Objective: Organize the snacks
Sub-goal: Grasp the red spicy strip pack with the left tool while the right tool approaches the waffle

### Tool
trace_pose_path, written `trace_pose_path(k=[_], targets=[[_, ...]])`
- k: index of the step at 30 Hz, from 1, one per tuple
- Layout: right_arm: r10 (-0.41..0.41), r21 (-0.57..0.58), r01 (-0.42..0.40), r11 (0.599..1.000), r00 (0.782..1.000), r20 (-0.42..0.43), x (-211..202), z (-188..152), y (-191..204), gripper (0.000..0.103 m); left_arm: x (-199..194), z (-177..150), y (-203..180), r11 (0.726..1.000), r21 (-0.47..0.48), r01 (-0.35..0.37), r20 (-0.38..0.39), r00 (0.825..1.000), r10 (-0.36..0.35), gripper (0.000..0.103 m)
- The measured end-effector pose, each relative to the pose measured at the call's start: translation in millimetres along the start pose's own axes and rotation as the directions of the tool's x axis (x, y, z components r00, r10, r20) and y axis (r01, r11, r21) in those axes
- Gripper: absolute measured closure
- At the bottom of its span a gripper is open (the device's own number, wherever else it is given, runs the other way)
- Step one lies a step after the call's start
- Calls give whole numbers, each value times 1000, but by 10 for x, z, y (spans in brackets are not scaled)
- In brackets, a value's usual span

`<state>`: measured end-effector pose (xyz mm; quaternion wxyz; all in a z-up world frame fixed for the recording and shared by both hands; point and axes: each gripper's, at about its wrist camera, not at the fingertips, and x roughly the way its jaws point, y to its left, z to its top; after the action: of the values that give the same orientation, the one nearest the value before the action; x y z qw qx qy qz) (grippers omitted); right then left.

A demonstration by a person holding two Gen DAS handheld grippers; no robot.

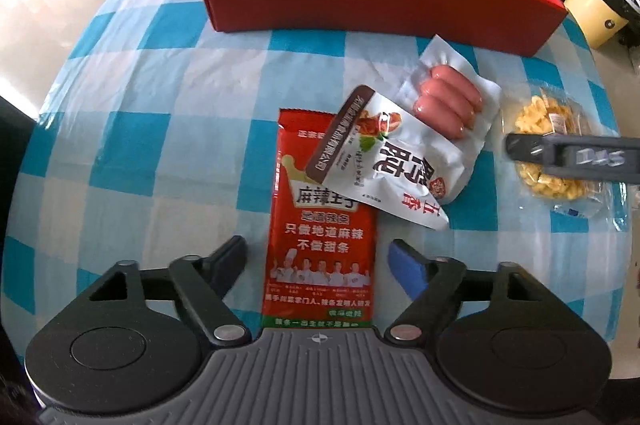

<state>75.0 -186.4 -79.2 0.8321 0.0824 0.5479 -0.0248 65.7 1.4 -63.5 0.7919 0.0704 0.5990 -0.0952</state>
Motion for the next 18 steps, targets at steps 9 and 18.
trace_pose_path(k=[9,18], targets=[[-48,-61,50,997,998,31,52,-105,82,1,32,6,-29,998,49,-31,25,999,30,19],[-38,-81,41,996,998,43,-127,-253,31,23,-90,-119,-44,997,68,-21,11,1000,20,43]])
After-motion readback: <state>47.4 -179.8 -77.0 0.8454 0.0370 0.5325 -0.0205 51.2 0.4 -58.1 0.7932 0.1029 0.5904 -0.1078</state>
